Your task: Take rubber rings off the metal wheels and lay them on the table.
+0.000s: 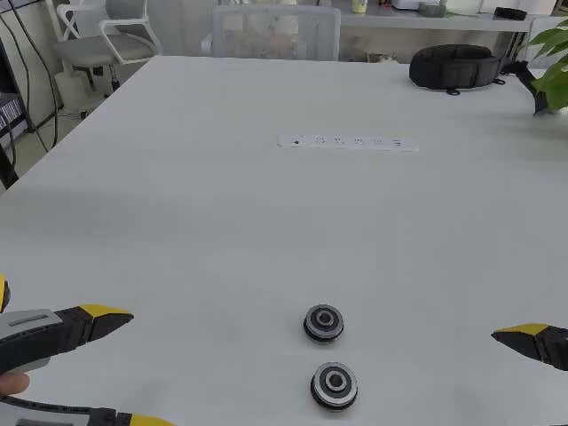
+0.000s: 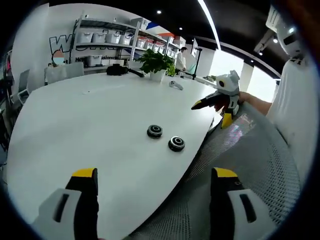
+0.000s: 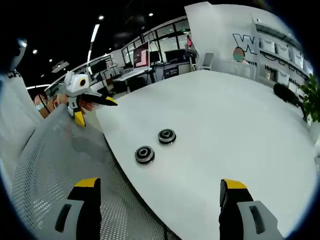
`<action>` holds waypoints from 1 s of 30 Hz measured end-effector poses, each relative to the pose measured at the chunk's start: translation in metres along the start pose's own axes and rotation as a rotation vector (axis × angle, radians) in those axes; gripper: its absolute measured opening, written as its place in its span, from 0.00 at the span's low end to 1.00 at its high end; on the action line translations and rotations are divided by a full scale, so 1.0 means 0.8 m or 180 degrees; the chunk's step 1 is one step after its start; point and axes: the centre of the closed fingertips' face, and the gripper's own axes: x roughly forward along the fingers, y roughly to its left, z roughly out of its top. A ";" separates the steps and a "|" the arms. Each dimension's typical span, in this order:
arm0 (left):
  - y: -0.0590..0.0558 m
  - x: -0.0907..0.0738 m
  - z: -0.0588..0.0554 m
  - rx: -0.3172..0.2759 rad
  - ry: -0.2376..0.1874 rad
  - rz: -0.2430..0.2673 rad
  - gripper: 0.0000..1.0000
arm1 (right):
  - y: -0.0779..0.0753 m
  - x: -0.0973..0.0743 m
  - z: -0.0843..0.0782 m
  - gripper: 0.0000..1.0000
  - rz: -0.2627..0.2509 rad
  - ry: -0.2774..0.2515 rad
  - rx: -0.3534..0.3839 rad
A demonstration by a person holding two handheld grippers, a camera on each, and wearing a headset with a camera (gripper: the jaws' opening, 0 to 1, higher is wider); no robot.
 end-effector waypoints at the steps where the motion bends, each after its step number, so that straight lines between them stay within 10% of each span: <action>1: 0.000 0.000 -0.001 -0.0011 0.0004 -0.0002 0.89 | 0.000 0.000 0.000 0.99 0.0003 0.0004 -0.0002; 30: 0.000 0.001 -0.005 -0.0125 0.0027 -0.0011 0.87 | 0.002 0.004 -0.010 0.99 0.0045 0.0129 -0.0010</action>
